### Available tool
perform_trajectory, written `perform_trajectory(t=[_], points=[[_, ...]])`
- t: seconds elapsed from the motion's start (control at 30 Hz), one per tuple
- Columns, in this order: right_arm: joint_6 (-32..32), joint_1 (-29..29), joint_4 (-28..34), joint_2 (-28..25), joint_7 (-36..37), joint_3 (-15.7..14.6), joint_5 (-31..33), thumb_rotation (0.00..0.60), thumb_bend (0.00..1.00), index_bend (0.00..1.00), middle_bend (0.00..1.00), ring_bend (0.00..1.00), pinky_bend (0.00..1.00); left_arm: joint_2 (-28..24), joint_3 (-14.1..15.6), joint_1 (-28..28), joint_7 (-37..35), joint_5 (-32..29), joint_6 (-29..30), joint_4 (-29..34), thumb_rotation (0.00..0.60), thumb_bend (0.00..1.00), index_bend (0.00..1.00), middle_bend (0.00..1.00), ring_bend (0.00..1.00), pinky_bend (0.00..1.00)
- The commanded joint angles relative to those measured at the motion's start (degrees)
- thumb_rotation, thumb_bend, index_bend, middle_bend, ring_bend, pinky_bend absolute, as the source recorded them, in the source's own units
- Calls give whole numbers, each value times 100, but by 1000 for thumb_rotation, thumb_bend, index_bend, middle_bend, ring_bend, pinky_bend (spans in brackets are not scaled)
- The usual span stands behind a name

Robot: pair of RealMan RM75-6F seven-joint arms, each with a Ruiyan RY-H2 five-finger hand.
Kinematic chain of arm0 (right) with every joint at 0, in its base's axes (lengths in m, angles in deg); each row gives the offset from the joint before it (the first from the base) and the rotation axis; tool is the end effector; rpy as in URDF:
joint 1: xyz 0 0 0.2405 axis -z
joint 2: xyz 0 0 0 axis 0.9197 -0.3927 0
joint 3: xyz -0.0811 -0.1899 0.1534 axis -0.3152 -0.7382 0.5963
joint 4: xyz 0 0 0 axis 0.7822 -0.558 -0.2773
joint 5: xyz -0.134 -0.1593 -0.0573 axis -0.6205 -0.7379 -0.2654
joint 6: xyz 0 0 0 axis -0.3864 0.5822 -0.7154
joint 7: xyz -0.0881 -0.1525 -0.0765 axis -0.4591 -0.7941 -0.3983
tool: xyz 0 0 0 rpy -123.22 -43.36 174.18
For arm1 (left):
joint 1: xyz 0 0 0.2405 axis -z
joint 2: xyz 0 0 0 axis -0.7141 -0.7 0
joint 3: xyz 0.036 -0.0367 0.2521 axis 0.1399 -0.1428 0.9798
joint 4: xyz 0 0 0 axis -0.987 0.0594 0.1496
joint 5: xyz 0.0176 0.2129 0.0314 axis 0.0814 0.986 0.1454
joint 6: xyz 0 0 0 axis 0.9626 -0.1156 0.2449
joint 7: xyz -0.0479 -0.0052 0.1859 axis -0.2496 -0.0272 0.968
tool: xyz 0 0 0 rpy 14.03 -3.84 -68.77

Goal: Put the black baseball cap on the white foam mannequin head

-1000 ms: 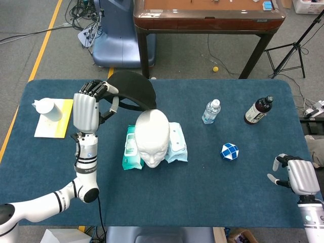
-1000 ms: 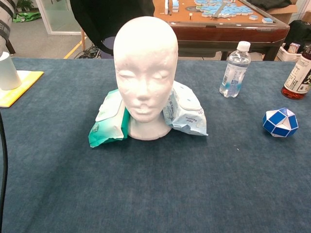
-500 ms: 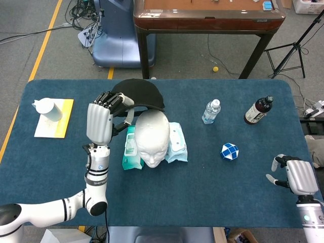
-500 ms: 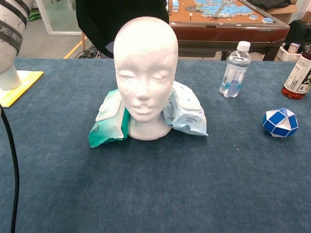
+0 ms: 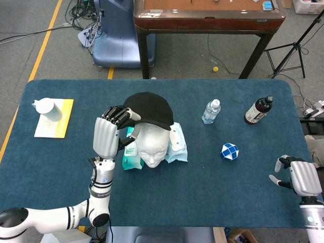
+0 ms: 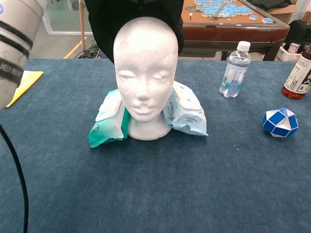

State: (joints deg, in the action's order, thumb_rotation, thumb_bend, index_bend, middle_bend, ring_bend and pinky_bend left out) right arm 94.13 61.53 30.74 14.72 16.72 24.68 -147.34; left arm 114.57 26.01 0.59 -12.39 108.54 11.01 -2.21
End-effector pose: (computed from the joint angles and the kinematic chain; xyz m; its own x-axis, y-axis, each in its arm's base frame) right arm -0.3432 -0.2397 0.1439 0.3235 -0.0191 0.9460 -0.9446 0.0520 0.3241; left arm 0.0074 0.3546 0.0711 -0.2191 -0.3886 0.8950 0.8317 -0.5541 -0.0370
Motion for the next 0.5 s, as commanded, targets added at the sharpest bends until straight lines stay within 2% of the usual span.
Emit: perform_trajectory(t=[0.03,0.27,0.5], points=[[6,3,-5,14,11,-4,-11,600,120,658,542,530,489,8,273,-265,134,184,234,230,600,426,850,586,421,416],[-19,-22,3,57,-13,0,-30,600,120,658,542,530,489,101,905,-721,284,703,560,438,600,425,845,583,421,416],[-32,-29,8,75,-27,-2,-33,600,120,658,542,530,489,355,1306,-917,268,1103,525,117,600,425,843,578,421,416]])
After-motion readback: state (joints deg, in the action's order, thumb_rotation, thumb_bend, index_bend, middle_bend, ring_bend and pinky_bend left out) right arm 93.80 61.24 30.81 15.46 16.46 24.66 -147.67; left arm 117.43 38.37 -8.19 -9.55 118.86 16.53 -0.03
